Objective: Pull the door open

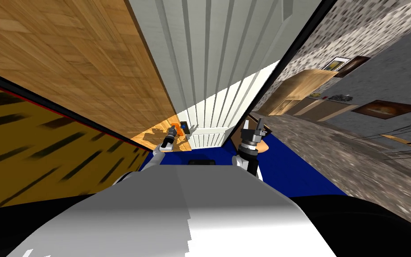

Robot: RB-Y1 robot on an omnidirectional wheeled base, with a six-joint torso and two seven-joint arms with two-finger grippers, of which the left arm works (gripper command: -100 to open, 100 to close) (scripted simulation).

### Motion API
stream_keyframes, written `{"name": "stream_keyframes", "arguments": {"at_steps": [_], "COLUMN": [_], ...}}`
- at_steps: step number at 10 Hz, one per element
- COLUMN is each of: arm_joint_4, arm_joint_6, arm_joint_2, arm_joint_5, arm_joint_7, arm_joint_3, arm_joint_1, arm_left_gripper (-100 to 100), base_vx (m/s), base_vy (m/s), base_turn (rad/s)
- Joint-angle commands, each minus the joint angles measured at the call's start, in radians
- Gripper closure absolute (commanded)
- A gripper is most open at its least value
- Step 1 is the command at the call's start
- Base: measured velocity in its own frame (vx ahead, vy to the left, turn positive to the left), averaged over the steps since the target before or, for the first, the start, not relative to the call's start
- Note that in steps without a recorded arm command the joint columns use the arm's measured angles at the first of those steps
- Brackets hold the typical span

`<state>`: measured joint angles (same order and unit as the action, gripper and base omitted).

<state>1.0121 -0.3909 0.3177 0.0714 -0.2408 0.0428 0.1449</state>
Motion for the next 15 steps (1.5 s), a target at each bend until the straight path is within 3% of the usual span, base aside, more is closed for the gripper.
{"name": "stream_keyframes", "arguments": {"at_steps": [1, 2, 3, 6, 7, 12, 15], "arm_joint_4": [0.002, 0.002, -0.009, -0.016, -0.015, 0.031, 0.002], "arm_joint_6": [-0.001, -0.001, 0.002, 0.004, -0.009, -0.008, -0.006], "arm_joint_2": [0.002, 0.002, 0.018, 0.035, 0.031, 0.032, 0.048], "arm_joint_5": [0.001, 0.001, 0.004, 0.006, 0.004, -0.002, 0.004], "arm_joint_7": [0.0, 0.0, -0.002, -0.006, -0.014, -0.044, -0.032], "arm_joint_3": [0.003, 0.003, 0.016, 0.026, 0.008, -0.045, -0.005], "arm_joint_1": [0.001, 0.001, -0.02, -0.037, -0.024, -0.027, -0.047], "arm_left_gripper": [100, 100, 100, 100, -100, -100, -100], "base_vx": [0.0, 0.0, -0.091, -0.183, -0.207, -0.187, -0.005], "base_vy": [0.0, 0.0, 0.096, 0.065, 0.02, -0.041, 0.076], "base_turn": [0.0, 0.0, 0.112, 0.103, -0.019, -0.063, 0.112]}}
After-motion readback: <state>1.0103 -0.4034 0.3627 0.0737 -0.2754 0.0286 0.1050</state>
